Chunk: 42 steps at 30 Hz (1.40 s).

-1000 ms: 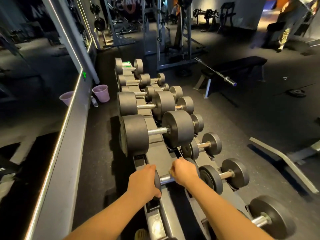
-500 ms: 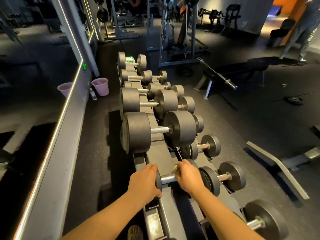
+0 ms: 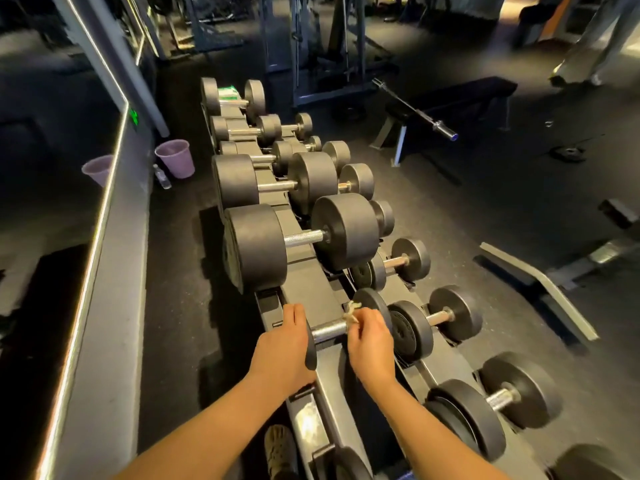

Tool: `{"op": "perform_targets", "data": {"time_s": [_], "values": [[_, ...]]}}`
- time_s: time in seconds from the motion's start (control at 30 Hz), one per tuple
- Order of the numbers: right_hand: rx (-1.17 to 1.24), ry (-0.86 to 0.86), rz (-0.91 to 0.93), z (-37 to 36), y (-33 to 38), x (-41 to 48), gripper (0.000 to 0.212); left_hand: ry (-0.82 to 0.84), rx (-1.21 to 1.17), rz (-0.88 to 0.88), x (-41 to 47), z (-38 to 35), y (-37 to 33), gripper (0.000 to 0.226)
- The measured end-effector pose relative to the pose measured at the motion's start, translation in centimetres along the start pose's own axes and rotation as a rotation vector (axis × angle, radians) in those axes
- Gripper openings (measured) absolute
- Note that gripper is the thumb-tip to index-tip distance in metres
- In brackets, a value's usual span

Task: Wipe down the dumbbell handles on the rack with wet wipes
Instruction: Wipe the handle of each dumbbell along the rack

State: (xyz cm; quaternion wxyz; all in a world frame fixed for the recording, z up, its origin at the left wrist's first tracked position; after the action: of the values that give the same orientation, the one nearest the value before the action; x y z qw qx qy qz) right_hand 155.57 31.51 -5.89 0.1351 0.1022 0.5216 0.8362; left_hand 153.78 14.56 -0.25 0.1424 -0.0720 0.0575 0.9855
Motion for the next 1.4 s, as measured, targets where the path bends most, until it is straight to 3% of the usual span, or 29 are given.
{"op": "perform_targets", "data": {"time_s": [0.07, 0.17, 0.37, 0.47, 0.57, 0.63, 0.8, 0.87, 0.97, 1.07, 1.1, 1.17, 1.23, 1.3, 1.4], "values": [[0.036, -0.055, -0.057, 0.2, -0.4, 0.0, 0.006, 0.035, -0.007, -0.024, 0.7, 0.3, 0.4, 0.101], [0.179, 0.051, -0.076, -2.2, 1.1, -0.8, 0.01, 0.049, -0.003, -0.064, 1.7, 0.9, 1.1, 0.101], [0.123, 0.23, 0.084, -4.2, 2.3, -1.4, 0.007, 0.186, -0.034, -0.149, 2.7, 0.8, 2.0, 0.092], [-0.107, 0.102, 0.163, -2.0, 0.9, -0.5, 0.01, 0.287, -0.01, -0.188, 3.7, 1.0, 2.0, 0.09], [-0.312, -0.043, 0.101, -0.1, -0.6, 0.9, 0.011, 0.388, -0.034, -0.199, 5.0, 1.1, 2.5, 0.098], [-0.3, -0.081, 0.078, -0.4, -0.2, 1.0, 0.011, 0.435, -0.06, -0.191, 5.7, 1.0, 2.9, 0.104], [-0.073, 0.262, 0.226, -4.7, 3.3, -1.2, 0.008, 0.513, -0.213, -0.172, 7.0, 0.4, 3.5, 0.104], [-0.078, 0.207, 0.234, -3.9, 2.2, -0.4, 0.009, 0.523, -0.23, -0.153, 7.1, 0.4, 4.0, 0.114], [-0.071, -0.056, -0.009, -1.1, -0.5, 0.7, 0.012, 0.566, -0.264, -0.158, 7.3, 0.3, 4.1, 0.122], [0.068, -0.254, -0.312, -1.4, -1.5, 0.3, 0.014, 0.588, -0.305, -0.161, 7.3, 0.4, 4.0, 0.115], [0.202, -0.318, -0.471, -2.0, -1.8, -0.1, 0.017, 0.587, -0.303, -0.154, 7.2, 0.4, 4.0, 0.112], [0.691, -0.498, -0.849, -3.6, -2.4, -0.9, 0.02, 0.563, -0.268, -0.154, 7.2, 0.2, 4.1, 0.112], [1.117, -0.591, -1.087, -4.3, -1.9, -1.0, 0.019, 0.542, -0.255, -0.15, 7.1, 0.1, 4.3, 0.114], [1.183, -0.618, -1.17, -3.8, -1.7, -0.7, 0.015, 0.533, -0.261, -0.154, 7.1, -0.1, 4.4, 0.113], [1.069, -0.6, -1.191, -3.3, -1.8, -0.8, 0.017, 0.528, -0.25, -0.161, 6.9, -0.1, 4.3, 0.112]]}}
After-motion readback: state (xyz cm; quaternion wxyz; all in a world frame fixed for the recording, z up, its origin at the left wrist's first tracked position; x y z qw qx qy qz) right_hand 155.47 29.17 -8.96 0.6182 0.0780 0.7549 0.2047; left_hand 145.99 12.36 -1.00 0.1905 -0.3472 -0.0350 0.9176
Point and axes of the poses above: each hand's wrist, its own x-axis towards the middle knuckle, its own z-axis out of the back of the hand, y = z × x, the point moved 5 cm from there along x, towards the middle knuckle, and after that the axes turned 7 degrees about x, right-handed, at the moved point
